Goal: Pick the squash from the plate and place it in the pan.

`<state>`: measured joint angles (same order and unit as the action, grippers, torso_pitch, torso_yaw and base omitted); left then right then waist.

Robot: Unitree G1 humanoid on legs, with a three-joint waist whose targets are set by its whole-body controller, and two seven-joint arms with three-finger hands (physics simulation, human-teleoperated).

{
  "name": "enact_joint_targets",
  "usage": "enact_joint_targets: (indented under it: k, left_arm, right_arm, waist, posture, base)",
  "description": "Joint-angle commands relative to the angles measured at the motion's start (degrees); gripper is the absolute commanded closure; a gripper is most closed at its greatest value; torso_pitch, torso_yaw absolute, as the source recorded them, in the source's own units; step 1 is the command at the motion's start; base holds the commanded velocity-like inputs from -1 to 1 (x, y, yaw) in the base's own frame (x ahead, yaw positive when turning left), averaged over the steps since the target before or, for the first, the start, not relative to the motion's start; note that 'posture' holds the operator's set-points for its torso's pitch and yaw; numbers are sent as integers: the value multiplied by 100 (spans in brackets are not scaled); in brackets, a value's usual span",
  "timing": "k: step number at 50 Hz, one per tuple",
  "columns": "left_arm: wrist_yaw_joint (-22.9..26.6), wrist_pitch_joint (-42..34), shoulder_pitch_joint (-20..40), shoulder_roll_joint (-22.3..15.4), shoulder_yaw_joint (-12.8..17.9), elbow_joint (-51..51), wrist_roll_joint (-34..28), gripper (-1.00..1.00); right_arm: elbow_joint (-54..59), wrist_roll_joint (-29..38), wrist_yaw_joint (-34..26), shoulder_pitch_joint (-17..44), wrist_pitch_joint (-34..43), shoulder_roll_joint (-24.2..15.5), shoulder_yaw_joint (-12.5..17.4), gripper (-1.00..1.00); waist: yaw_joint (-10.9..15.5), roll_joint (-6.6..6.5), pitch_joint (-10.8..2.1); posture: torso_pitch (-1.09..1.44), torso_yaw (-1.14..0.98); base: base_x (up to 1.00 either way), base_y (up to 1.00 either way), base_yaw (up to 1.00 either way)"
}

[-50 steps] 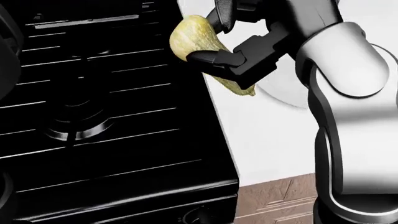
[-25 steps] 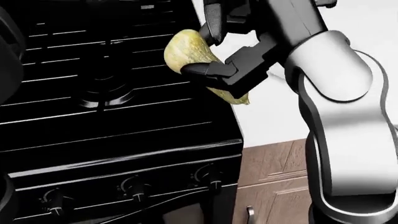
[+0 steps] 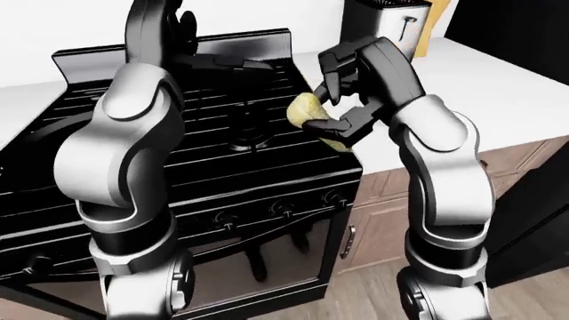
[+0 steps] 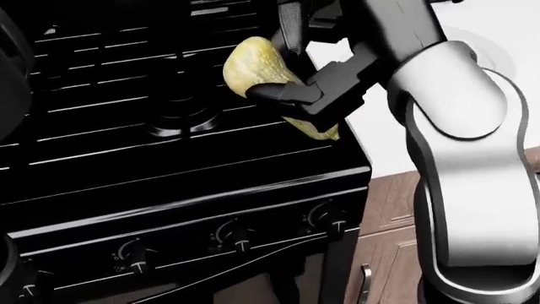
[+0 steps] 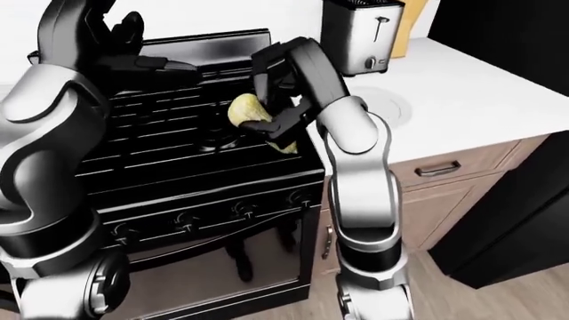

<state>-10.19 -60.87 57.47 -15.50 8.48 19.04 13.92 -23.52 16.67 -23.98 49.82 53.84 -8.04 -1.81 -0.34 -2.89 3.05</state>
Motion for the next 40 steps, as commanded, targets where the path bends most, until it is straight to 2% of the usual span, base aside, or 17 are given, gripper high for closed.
enact_joint_targets:
  k: [1, 8, 9, 10, 12, 13, 17, 18, 20, 22, 27, 30, 33, 35, 36, 37, 40]
  left_arm:
    - [21, 210, 220, -28, -16, 133, 2, -100]
    - [29, 234, 231, -20, -25, 99, -16, -100]
    - [31, 241, 227, -19, -31, 92, -22, -100]
    - [33, 244, 230, -18, -31, 84, -26, -100]
    - [39, 247, 233, -18, -32, 82, -30, -100]
    - [40, 240, 233, -18, -28, 89, -30, -100]
    - [40, 226, 232, -15, -21, 103, -33, -100]
    - [43, 232, 226, -16, -24, 101, -36, -100]
    - [43, 226, 226, -15, -22, 109, -36, -100]
    - [43, 215, 222, -16, -20, 124, -36, -100]
    - [33, 189, 236, -23, 4, 145, -19, -100]
    - [32, 211, 222, -23, -6, 134, -21, -100]
    - [26, 196, 230, -24, 2, 142, -13, -100]
    - [22, 182, 231, -25, 3, 154, -7, -100]
    - [24, 190, 231, -26, 1, 149, -4, -100]
    - [23, 192, 235, -27, -1, 144, -3, -100]
    - [20, 201, 239, -30, 2, 128, -1, -100]
  right_arm:
    - [-280, 96, 185, 311, -299, -76, 276, 100]
    - [-244, 79, 191, 309, -345, -74, 294, 100]
    - [-236, 74, 193, 315, -346, -73, 297, 100]
    - [-233, 69, 194, 313, -353, -72, 296, 100]
    - [-234, 69, 195, 316, -347, -77, 295, 100]
    - [-244, 70, 195, 320, -337, -78, 291, 100]
    - [-259, 95, 182, 304, -335, -81, 257, 100]
    - [-259, 107, 176, 293, -338, -83, 249, 100]
    - [-257, 114, 168, 291, -345, -81, 252, 100]
    - [-260, 130, 164, 286, -341, -76, 244, 100]
    - [-278, 162, 136, 283, -332, -65, 237, 100]
    - [-286, 167, 127, 291, -329, -54, 251, 100]
    - [-277, 166, 126, 279, -350, -49, 253, 100]
    - [-284, 150, 126, 290, -341, -39, 270, 100]
    - [-281, 132, 140, 295, -347, -28, 288, 100]
    - [-287, 121, 148, 306, -331, -25, 295, 100]
    - [-301, 69, 174, 325, -300, -21, 314, 100]
  waist:
    - [-53, 23, -212]
    - [-39, 229, -209]
    - [-30, 292, -205]
    - [6, 392, -92]
    - [109, 573, -122]
    - [120, 465, -70]
    - [70, 323, -93]
    - [38, 310, -237]
    - [56, 462, -291]
    - [50, 517, -355]
    - [54, 446, -255]
    - [39, 311, -235]
    - [-21, 20, -213]
    - [-41, -439, -321]
    - [-10, -157, -139]
    - [-19, -271, -135]
    - [-68, -202, -127]
  posture:
    - [0, 0]
    - [0, 0]
    - [0, 0]
    - [0, 0]
    - [0, 0]
    - [0, 0]
    - [0, 0]
    - [0, 0]
    - [0, 0]
    - [0, 0]
    - [0, 0]
    - [0, 0]
    - [0, 0]
    - [0, 0]
    - [0, 0]
    - [0, 0]
    - [0, 0]
  base:
    - [0, 22, 0]
    - [0, 12, 0]
    - [0, 9, 0]
    - [0, 3, 0]
    - [0, 0, 0]
    - [0, 0, 0]
    - [0, 1, 0]
    - [0, 23, 0]
    - [0, 30, 0]
    - [0, 34, 0]
    - [0, 45, 0]
    - [0, 53, 0]
    - [0, 53, 0]
    - [0, 43, 0]
    - [0, 0, 0]
    - [0, 0, 0]
    - [0, 0, 0]
